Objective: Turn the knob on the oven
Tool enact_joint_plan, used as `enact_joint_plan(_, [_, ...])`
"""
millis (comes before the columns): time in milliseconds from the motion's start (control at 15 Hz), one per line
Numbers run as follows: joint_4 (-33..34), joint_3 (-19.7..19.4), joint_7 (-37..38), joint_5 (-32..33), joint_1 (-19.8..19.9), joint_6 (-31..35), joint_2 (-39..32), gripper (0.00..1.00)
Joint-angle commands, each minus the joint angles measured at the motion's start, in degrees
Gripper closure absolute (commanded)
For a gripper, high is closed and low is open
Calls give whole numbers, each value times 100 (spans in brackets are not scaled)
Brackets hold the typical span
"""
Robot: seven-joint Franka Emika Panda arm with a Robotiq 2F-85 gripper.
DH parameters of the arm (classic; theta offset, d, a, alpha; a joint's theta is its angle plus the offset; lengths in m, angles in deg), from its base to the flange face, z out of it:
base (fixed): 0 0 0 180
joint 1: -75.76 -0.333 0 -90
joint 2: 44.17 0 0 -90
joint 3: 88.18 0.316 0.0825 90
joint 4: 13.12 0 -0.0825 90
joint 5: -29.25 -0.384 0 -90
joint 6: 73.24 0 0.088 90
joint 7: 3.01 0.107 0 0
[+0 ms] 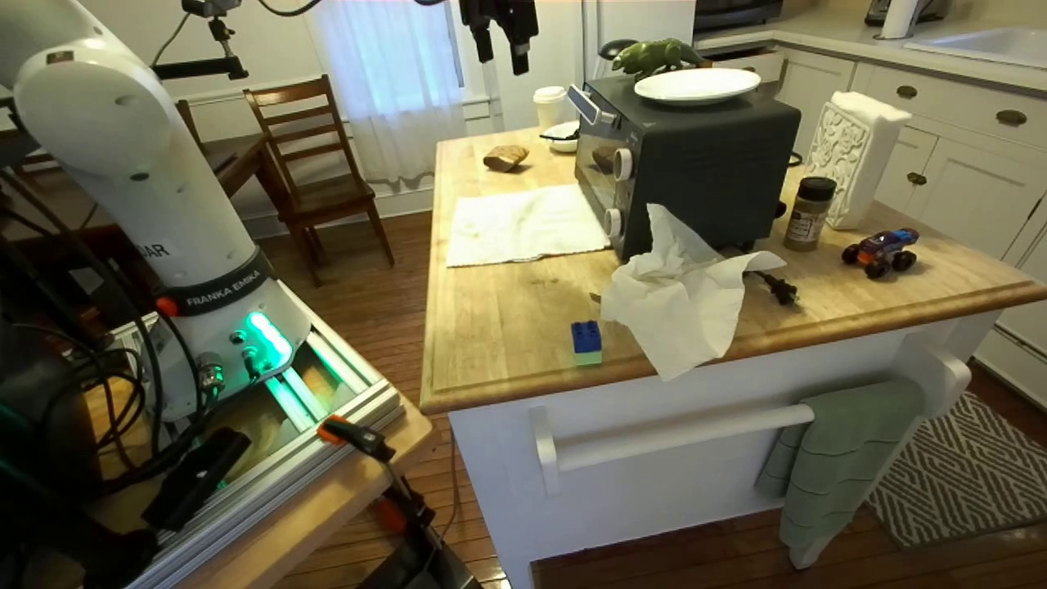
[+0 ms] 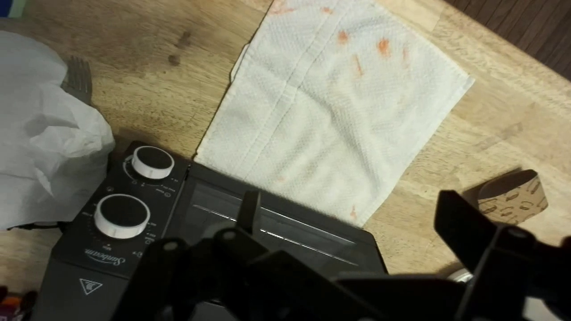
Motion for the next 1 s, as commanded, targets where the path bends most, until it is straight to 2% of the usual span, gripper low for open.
enact_joint_plan(0, [313,-194,-360,13,154,152,-548,0])
enact_joint_plan(267, [503,-379,-641,-7,304,239,-946,0])
enact_joint_plan(467, [696,-400,-548,278,492,419,-1148,0])
enact_joint_plan(600, [531,-379,-608,103,478,397,-1014,0])
enact_joint_plan(933, [670,-380,-606,119,514,415,-1089,0])
